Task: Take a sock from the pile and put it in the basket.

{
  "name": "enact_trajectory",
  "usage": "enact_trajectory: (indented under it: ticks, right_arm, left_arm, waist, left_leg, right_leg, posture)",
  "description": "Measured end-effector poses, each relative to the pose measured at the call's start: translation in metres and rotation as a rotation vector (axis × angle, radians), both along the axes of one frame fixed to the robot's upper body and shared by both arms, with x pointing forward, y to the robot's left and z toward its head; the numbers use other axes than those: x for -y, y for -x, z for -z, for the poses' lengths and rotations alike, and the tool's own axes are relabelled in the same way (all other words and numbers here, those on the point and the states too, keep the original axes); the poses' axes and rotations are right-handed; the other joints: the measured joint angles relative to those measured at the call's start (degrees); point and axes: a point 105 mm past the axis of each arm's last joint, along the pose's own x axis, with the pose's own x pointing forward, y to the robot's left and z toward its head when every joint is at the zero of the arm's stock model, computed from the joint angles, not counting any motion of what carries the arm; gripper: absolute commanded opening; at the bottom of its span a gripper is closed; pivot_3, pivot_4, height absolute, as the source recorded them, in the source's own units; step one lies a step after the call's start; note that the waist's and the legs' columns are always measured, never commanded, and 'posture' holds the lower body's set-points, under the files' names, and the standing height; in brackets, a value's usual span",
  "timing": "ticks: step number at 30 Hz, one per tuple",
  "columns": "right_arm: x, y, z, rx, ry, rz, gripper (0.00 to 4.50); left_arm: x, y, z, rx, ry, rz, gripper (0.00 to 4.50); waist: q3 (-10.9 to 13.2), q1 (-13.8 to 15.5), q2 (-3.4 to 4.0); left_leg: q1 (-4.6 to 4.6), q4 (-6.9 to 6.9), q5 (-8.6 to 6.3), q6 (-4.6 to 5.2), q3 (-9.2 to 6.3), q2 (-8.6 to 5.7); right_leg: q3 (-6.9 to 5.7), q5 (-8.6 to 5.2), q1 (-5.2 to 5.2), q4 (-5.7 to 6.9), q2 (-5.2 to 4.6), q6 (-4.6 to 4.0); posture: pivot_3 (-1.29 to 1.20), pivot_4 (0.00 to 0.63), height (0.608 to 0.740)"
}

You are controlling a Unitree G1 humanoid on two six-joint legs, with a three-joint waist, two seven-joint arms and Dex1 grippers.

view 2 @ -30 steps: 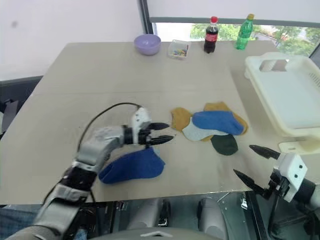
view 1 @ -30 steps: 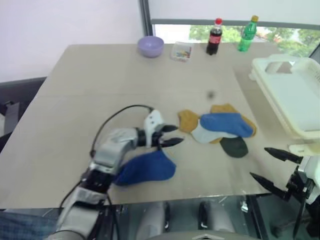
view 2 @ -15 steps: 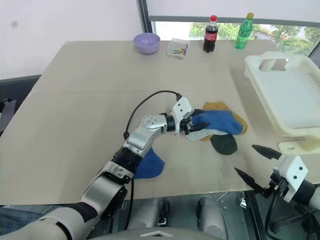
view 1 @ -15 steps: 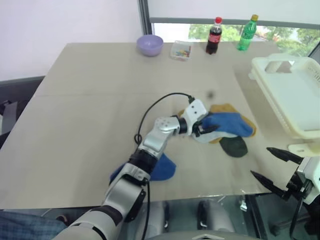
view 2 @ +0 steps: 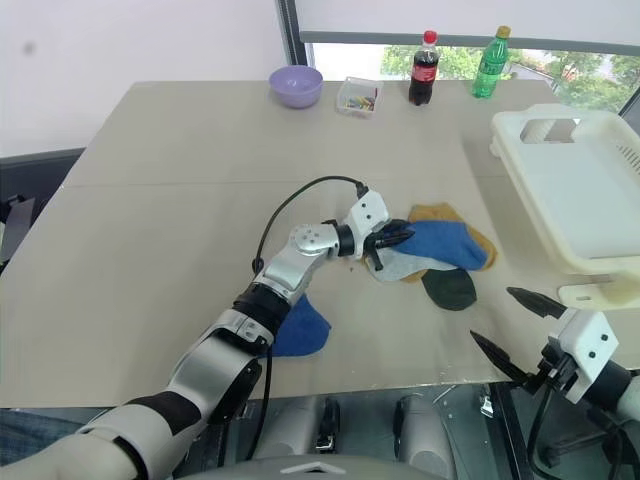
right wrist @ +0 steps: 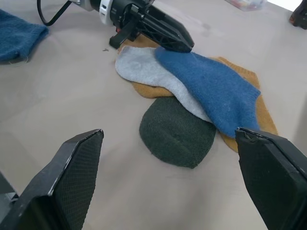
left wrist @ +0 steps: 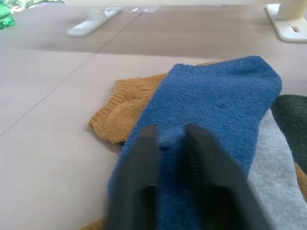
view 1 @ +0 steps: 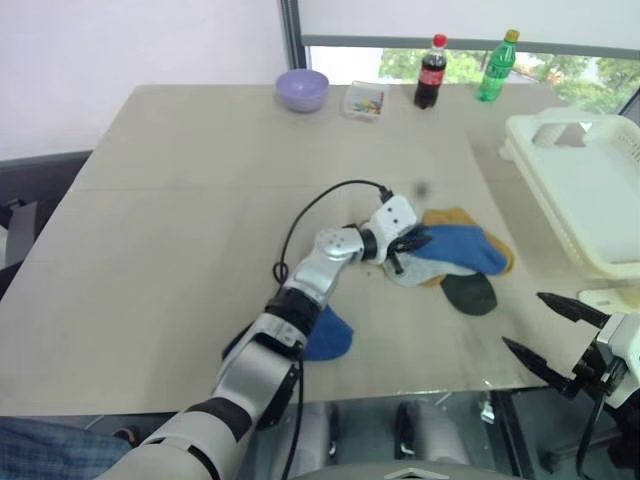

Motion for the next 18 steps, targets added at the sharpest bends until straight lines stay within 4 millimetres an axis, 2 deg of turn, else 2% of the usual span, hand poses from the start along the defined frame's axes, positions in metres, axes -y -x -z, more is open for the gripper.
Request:
enact_trajectory:
  ticks: [5,12,14,18]
  right_arm:
    - [0.000,-0.001,-0.001,0.005,0.000,-0.001,4.50]
    - [0.000,-0.001,-0.001,0.009,0.004,-0.002,4.50]
    - [0.000,-0.001,-0.001,0.010,0.005,-0.003,4.50]
    - [0.000,-0.001,-0.001,0.011,0.005,-0.004,4.50]
  left_arm:
    - [-0.001,0.003,0.008,-0.019,-0.010,0.005,0.04]
    - [-0.005,0.008,-0.014,-0.023,0.096,0.025,0.04]
    - [-0.012,0.012,-0.011,-0.035,0.088,0.029,0.04]
    - [-0.045,0.013,0.000,-0.059,0.024,-0.012,0.04]
  waist:
    - [0.00,-0.01,0.00]
    - [-0.01,-0.04,0.02]
    - [-0.01,-0.16,0.03]
    - [-0.02,-0.17,0.04]
  left_leg:
    - [0.00,0.00,0.00,0.00,0.00,0.01]
    - [0.00,0.00,0.00,0.00,0.00,0.01]
    - [0.02,0.00,0.01,-0.01,0.00,0.02]
    - [0.08,0.02,0.02,-0.02,-0.01,0.06]
  right_leg:
    - [0.00,0.01,0.00,0.01,0.00,0.01]
    - [0.00,0.02,0.00,0.02,0.00,0.02]
    - [0.02,0.02,0.00,0.04,0.01,0.02]
    - [0.01,0.00,0.00,0.13,0.03,-0.01]
  posture:
    - [0.00,0.150,0.740]
    - [0.00,0.150,0.740]
    - [0.00,0.150,0.740]
    - [0.00,0.150,0.740]
